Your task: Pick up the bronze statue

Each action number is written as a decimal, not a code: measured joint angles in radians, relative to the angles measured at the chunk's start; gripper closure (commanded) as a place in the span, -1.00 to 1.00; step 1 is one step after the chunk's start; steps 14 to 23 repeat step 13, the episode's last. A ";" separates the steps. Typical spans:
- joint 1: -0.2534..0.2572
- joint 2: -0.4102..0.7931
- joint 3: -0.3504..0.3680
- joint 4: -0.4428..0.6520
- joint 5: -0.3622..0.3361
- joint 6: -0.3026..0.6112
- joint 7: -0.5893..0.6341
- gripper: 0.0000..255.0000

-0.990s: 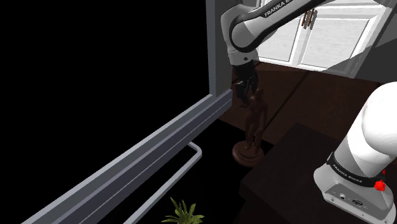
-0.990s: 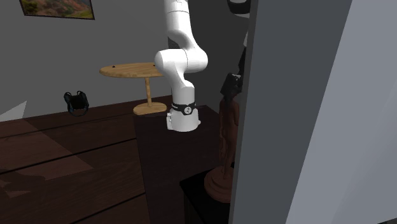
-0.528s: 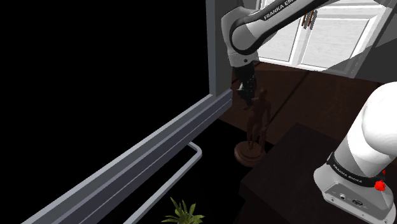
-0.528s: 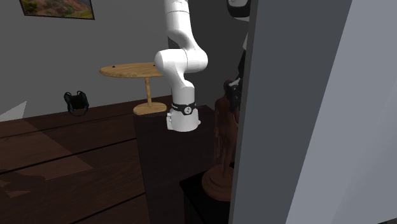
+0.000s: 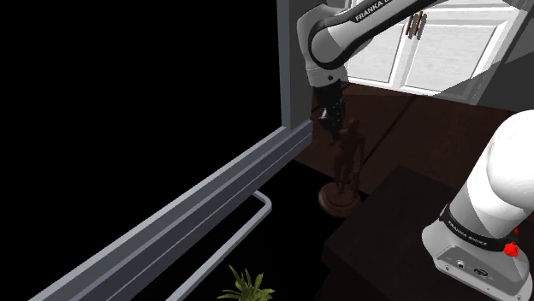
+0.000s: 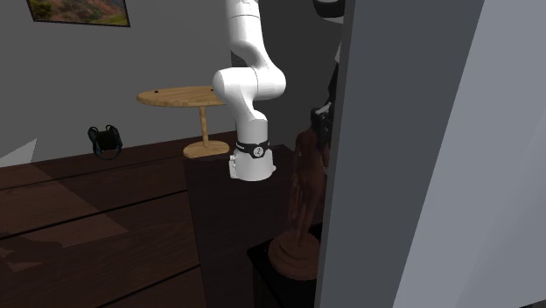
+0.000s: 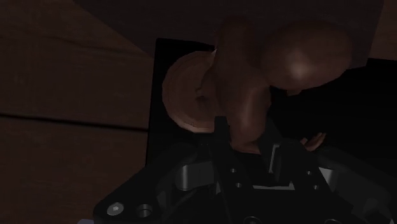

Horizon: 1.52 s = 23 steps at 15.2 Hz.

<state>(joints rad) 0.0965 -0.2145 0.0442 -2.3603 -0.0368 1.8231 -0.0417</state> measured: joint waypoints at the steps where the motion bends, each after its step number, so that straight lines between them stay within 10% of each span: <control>1: 0.000 -0.007 0.000 0.005 0.000 -0.012 -0.001 1.00; 23: 0.000 -0.059 -0.001 0.114 0.003 -0.174 -0.009 1.00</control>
